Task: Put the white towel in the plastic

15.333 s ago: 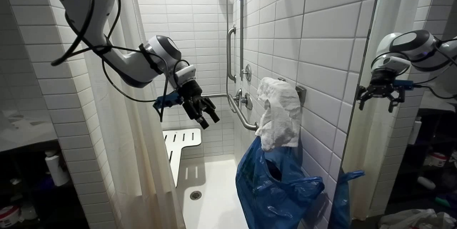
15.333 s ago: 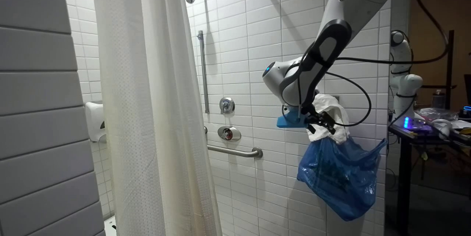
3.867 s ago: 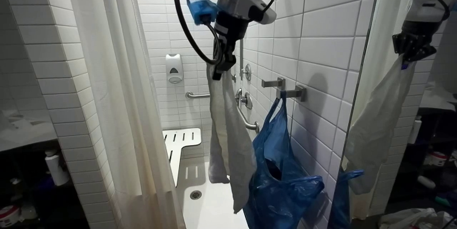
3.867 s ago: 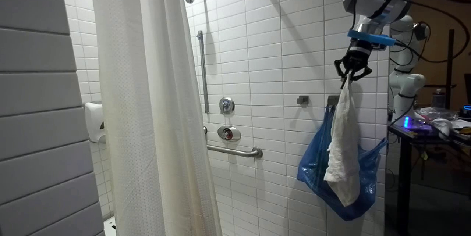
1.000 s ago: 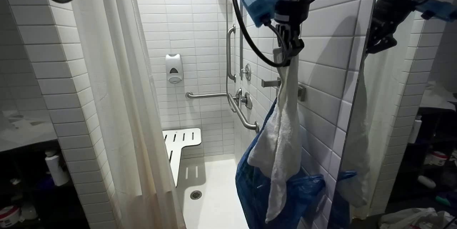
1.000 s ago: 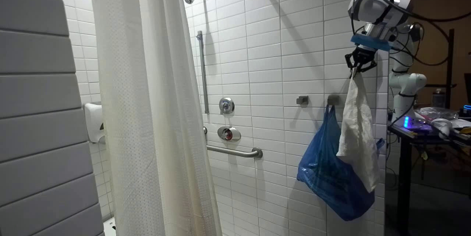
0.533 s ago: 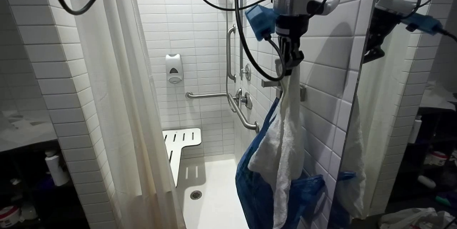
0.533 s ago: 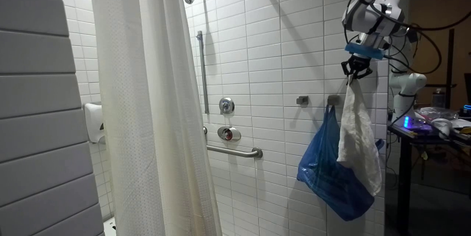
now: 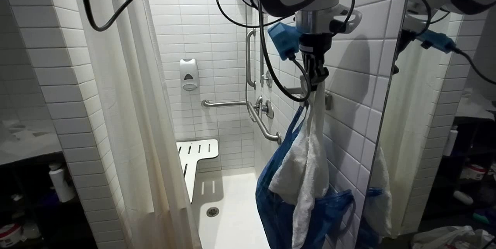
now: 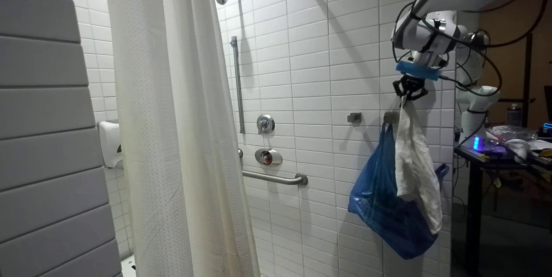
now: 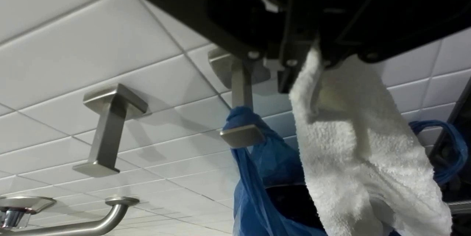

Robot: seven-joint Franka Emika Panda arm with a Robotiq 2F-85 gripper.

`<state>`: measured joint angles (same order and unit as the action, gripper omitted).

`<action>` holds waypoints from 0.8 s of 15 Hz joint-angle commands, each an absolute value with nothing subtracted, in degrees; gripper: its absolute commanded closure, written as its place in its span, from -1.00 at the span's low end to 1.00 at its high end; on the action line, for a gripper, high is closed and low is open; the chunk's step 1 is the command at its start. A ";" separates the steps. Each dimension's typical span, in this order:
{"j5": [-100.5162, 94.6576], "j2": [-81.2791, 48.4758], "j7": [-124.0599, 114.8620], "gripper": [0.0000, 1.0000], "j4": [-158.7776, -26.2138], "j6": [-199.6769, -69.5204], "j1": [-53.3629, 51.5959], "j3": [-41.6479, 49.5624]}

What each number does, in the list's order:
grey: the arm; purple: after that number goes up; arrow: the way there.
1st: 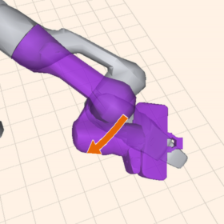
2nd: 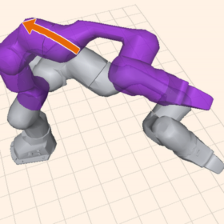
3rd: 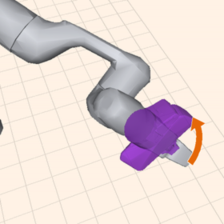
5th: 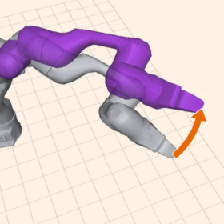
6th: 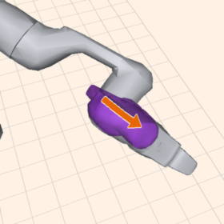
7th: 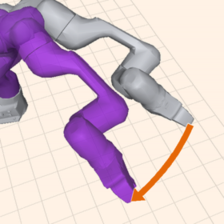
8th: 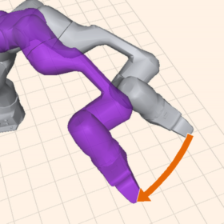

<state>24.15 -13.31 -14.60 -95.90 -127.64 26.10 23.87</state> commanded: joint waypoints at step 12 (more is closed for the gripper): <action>20.68 -16.87 -20.31 0.99 -94.52 -136.28 25.23 22.53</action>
